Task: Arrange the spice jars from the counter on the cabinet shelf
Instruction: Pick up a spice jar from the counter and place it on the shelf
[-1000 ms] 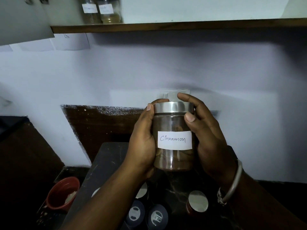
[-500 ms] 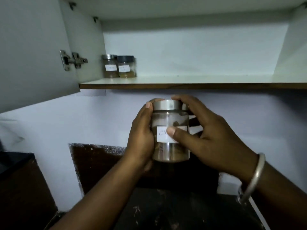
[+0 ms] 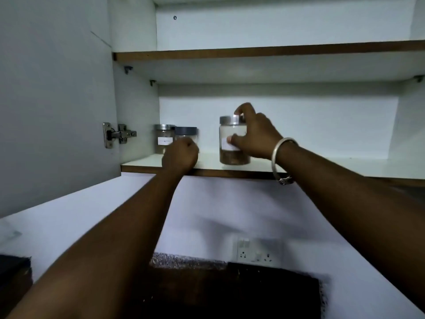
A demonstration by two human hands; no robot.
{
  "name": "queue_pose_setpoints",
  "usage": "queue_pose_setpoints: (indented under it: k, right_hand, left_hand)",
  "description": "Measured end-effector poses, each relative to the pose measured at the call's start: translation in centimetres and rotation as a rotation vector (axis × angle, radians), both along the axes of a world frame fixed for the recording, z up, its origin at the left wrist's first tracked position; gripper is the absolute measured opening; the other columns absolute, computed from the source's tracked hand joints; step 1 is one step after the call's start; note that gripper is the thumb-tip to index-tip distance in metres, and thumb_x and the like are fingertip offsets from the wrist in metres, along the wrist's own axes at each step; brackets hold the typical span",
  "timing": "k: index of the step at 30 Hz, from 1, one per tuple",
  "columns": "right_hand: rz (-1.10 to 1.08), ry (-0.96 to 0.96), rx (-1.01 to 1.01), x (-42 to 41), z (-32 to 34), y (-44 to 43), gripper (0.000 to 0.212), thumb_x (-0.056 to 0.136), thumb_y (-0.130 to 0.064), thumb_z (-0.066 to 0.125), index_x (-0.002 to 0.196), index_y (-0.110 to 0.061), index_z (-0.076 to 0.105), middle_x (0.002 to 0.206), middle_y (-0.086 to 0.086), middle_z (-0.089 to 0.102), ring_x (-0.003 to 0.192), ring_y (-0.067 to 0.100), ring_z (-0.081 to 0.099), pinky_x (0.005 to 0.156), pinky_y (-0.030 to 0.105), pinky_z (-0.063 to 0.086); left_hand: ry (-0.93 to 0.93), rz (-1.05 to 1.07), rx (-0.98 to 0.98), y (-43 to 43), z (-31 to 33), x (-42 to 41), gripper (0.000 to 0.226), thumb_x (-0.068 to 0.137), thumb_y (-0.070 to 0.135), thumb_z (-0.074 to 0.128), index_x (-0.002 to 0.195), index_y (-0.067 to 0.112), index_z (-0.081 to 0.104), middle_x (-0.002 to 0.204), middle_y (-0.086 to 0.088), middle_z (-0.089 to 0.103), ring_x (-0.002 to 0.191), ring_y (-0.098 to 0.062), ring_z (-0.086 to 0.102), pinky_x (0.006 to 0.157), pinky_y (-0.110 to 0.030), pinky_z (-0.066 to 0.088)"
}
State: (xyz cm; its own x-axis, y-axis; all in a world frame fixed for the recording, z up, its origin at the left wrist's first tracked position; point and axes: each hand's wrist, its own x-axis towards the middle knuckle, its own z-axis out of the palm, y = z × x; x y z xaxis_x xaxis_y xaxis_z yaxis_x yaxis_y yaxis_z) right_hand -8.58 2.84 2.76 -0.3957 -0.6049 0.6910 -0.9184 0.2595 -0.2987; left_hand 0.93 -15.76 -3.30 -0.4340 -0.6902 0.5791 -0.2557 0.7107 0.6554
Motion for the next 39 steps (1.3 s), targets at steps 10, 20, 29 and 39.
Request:
queue_pose_setpoints:
  k: [10, 20, 29, 39]
  right_hand:
    - [-0.151, -0.069, 0.215, -6.3, -0.4, -13.8, 0.057, 0.094, -0.033, 0.067, 0.136, -0.022, 0.03, 0.129, 0.021, 0.041, 0.09, 0.04, 0.058, 0.086, 0.042, 0.051]
    - [-0.2, -0.074, 0.265, -9.3, 0.0, -20.2, 0.058, 0.096, -0.032, 0.064, 0.14, -0.02, 0.028, 0.128, 0.025, 0.048, 0.106, 0.045, 0.061, 0.084, 0.046, 0.05]
    - [-0.212, -0.051, 0.268, -10.1, -0.4, -22.3, 0.062, 0.096, -0.029, 0.064, 0.143, -0.019, 0.025, 0.126, 0.027, 0.051, 0.106, 0.044, 0.06, 0.089, 0.049, 0.051]
    - [0.072, -0.351, 0.395, -8.8, -0.9, -18.3, 0.092, 0.093, -0.073, 0.039, 0.159, -0.013, 0.018, 0.157, 0.013, 0.039, 0.144, 0.036, 0.037, 0.109, 0.049, 0.034]
  left_hand:
    - [-0.063, 0.291, -0.459, -2.9, -3.4, -2.4, 0.04, 0.086, 0.03, 0.035, 0.085, 0.018, 0.072, 0.087, -0.006, 0.073, 0.08, -0.035, 0.068, 0.065, -0.031, 0.038]
    - [-0.05, 0.338, -0.505, -3.0, -3.6, -2.9, 0.042, 0.085, 0.036, 0.035, 0.082, 0.02, 0.073, 0.08, -0.001, 0.072, 0.074, -0.028, 0.067, 0.06, -0.029, 0.041]
    - [-0.025, 0.343, -0.496, -3.0, -3.7, -3.0, 0.038, 0.083, 0.035, 0.037, 0.077, 0.019, 0.07, 0.075, 0.0, 0.069, 0.069, -0.027, 0.064, 0.057, -0.028, 0.035]
    - [-0.01, 0.303, -0.472, -2.5, -3.5, -2.7, 0.035, 0.082, 0.034, 0.039, 0.072, 0.017, 0.068, 0.071, -0.001, 0.068, 0.066, -0.028, 0.062, 0.055, -0.027, 0.033]
